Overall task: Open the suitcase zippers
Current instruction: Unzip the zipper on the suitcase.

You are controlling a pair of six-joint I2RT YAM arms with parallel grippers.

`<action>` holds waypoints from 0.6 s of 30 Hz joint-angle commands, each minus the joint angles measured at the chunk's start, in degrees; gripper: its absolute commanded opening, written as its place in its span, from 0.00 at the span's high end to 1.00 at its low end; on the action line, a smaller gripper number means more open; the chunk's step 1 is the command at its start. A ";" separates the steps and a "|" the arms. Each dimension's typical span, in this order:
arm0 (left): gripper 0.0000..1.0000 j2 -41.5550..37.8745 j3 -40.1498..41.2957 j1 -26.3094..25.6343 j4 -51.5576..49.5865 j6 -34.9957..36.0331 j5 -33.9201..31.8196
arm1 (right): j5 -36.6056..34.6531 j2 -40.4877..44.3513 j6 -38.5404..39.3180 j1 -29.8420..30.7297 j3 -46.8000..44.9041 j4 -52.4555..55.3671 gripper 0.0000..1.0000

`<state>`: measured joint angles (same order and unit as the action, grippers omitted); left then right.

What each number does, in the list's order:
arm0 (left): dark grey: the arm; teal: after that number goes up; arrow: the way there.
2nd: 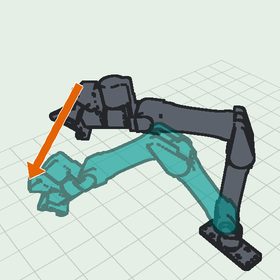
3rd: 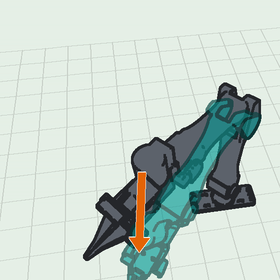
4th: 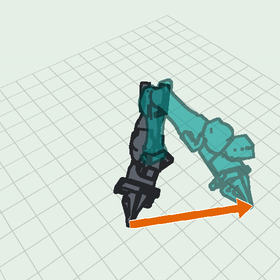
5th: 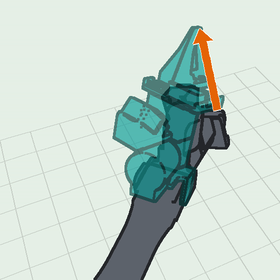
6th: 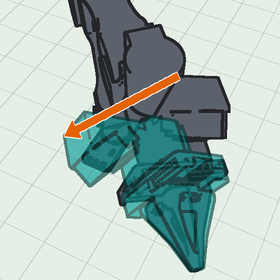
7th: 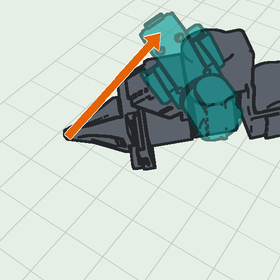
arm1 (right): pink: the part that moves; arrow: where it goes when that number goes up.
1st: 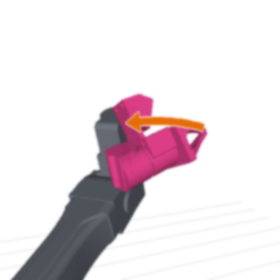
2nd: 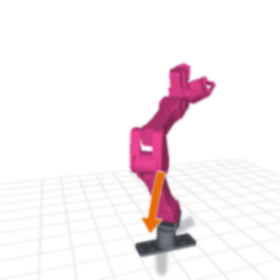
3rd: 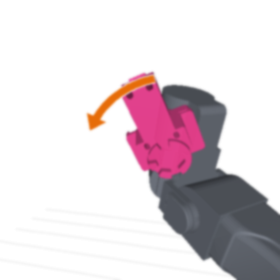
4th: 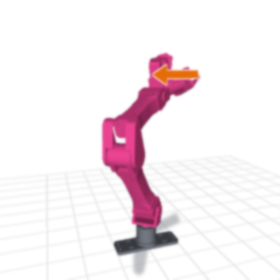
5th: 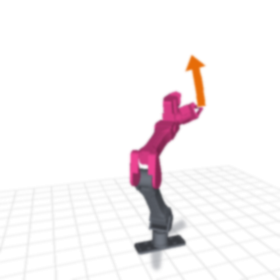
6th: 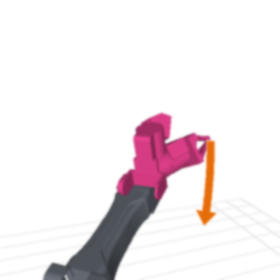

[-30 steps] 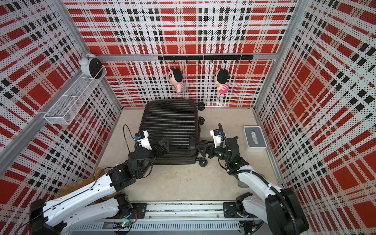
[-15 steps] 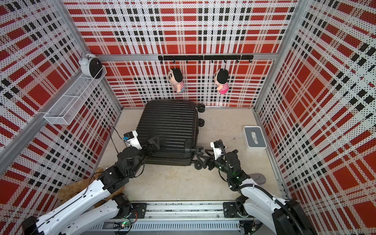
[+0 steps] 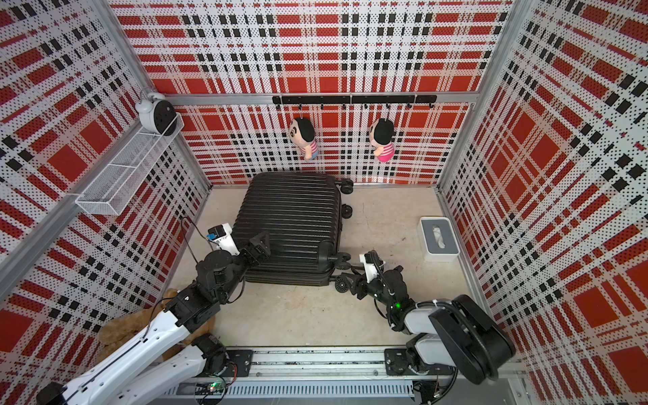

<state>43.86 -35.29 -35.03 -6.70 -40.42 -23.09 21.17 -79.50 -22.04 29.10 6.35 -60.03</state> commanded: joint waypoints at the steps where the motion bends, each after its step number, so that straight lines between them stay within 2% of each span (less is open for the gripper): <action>1: 0.02 1.32 1.71 1.32 -4.69 0.71 2.19 | 0.72 -5.71 2.43 0.43 1.67 -13.21 0.46; 10: 0.02 1.54 1.97 4.58 -4.64 1.84 4.41 | 6.79 -23.23 7.27 0.47 3.68 -33.97 0.51; 12: 0.02 1.24 2.24 5.20 -4.62 1.93 4.87 | 7.74 -24.90 7.76 0.38 4.96 -33.77 0.55; 18: 0.02 0.53 2.85 6.44 -4.99 2.00 5.46 | 7.57 -24.55 10.53 0.43 6.46 -31.27 0.55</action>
<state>43.79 -34.83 -29.47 -5.72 -38.28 -19.44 27.33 -104.47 -14.44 29.02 10.68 -87.55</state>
